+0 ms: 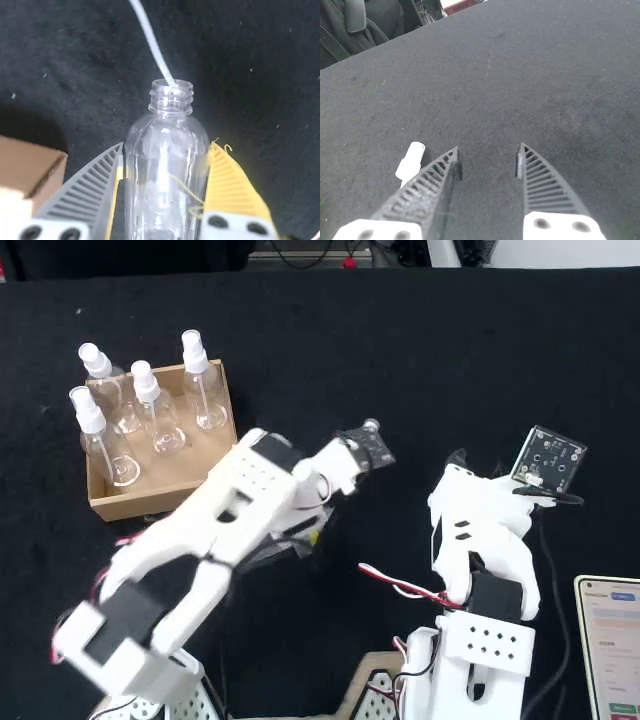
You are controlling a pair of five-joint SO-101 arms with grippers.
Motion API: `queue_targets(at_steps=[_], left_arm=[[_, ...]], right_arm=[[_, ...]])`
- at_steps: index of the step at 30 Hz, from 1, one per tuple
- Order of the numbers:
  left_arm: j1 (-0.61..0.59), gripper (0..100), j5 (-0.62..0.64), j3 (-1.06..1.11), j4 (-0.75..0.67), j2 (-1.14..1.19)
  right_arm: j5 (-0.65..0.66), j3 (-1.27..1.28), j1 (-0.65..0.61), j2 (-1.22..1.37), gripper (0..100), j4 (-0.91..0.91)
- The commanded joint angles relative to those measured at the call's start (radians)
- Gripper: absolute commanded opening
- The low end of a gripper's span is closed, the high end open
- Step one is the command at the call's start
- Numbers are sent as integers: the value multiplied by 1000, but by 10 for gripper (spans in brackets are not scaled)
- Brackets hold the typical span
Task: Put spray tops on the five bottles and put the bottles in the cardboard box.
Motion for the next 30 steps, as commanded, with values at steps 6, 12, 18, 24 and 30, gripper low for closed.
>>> queue_targets(at_steps=[6,12,18,24,30], left_arm=[[-73,173,213,446,-269,-434],[-74,170,216,585,-282,-603],[-77,170,302,662,-290,-753],[-71,170,342,825,-443,-887],[-64,170,338,881,-471,-964]], right_arm=[[-54,-79,11,-10,170,35],[-60,-160,-71,90,170,31],[-69,-341,-190,418,170,37],[-238,-496,-287,716,180,38],[-319,-677,-302,951,254,38]])
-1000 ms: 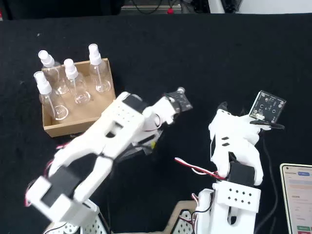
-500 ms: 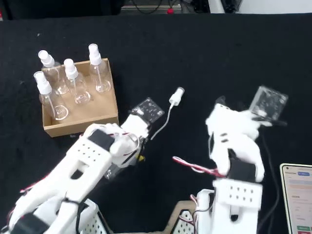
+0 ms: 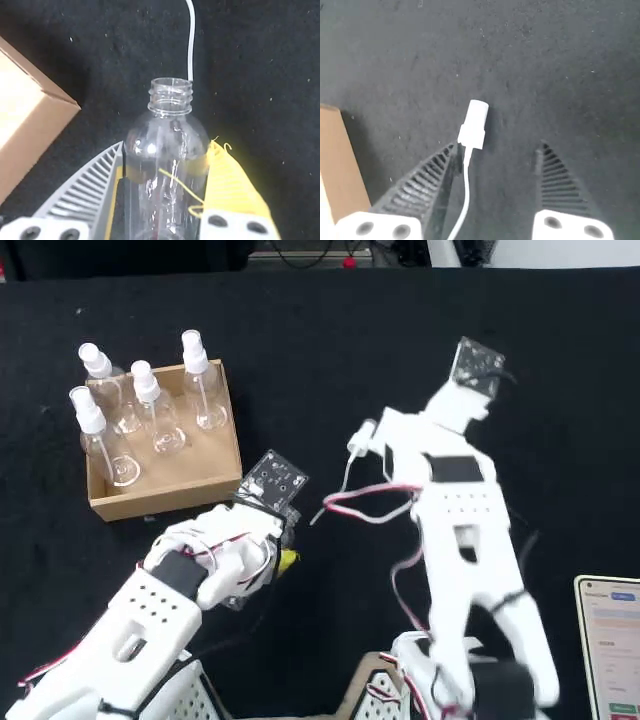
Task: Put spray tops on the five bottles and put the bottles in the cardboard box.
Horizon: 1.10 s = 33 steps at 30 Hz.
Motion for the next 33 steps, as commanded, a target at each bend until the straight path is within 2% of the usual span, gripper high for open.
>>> queue_targets(at_steps=[1,8,23,25,30,33], left_arm=[[7,170,6,-1,-21,-60],[1,170,3,-1,-23,-60],[1,170,3,1,-23,-60],[1,170,3,1,-23,-60],[1,170,3,1,-23,-60],[-1,170,3,1,-23,-60]], right_arm=[[-52,-148,-17,116,254,6],[-69,-315,-86,364,254,5],[-71,-602,-89,797,253,49],[-64,-651,-89,826,217,129],[-48,-823,-74,905,24,319],[9,-909,-44,931,14,399]])
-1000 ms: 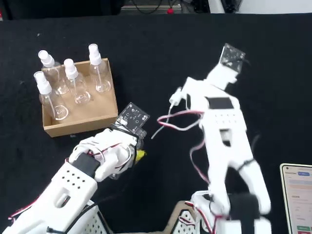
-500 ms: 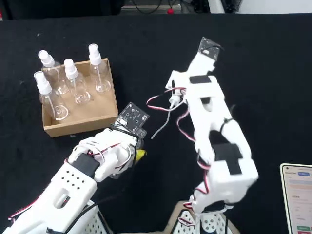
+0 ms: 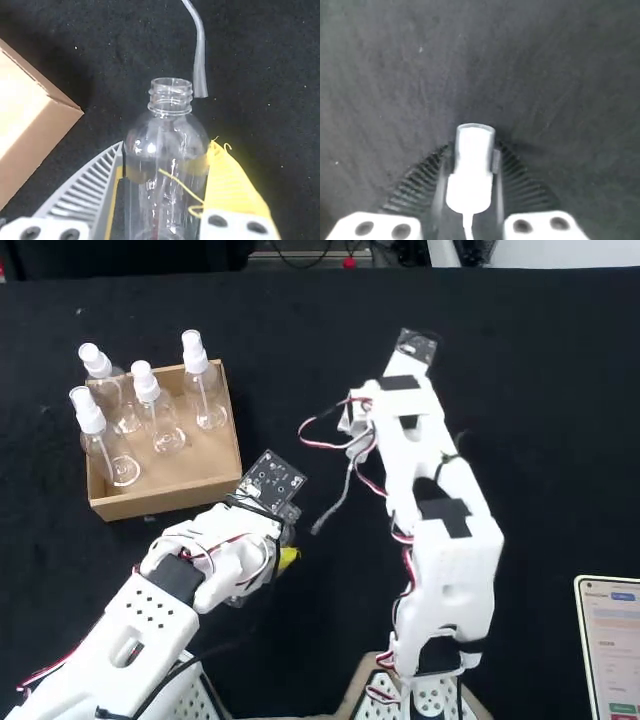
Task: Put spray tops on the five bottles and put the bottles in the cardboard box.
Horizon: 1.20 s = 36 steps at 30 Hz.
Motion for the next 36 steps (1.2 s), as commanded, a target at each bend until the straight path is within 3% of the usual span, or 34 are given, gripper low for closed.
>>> queue_targets(at_steps=[1,12,18,24,28,36], left_arm=[[-1,170,3,-10,-21,-20],[21,170,8,-12,-78,-31],[93,170,11,-10,-221,-31],[137,170,12,-21,-354,-32],[133,170,40,4,-345,-112],[131,173,74,85,-213,-496]], right_arm=[[54,-139,41,-10,11,103],[176,-185,153,-314,11,316],[187,-48,152,-648,11,288],[187,93,144,-949,11,129],[192,122,137,-1066,11,61],[192,119,-5,-1125,11,-35]])
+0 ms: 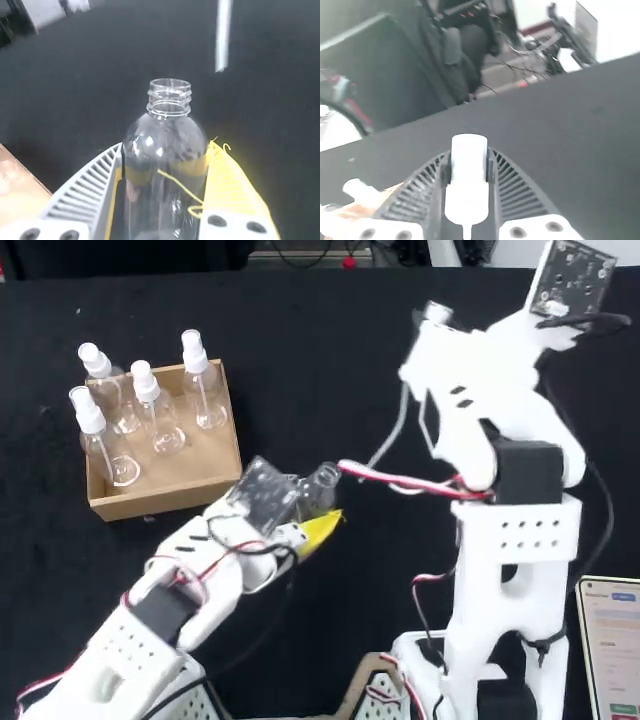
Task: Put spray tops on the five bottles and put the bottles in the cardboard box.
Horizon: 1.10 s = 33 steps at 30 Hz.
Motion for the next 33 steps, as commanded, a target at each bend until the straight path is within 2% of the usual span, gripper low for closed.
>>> queue_targets(at_steps=[1,9,11,16,21,27,33], left_arm=[[10,173,11,77,29,-232],[-21,174,21,312,-35,-509],[-67,174,69,335,-52,-529],[-160,174,232,348,-103,-511],[-166,174,258,360,-107,-512],[-166,174,258,366,-109,-512],[-166,174,258,366,-109,-512]], right_arm=[[11,-5,-63,-41,11,-81],[11,-154,-86,-41,12,-94],[11,-191,-91,-41,12,-40],[12,-268,-213,-41,12,89],[71,-203,-287,-41,12,-26],[75,-84,-328,-41,12,-235],[103,-13,-365,-35,12,-319]])
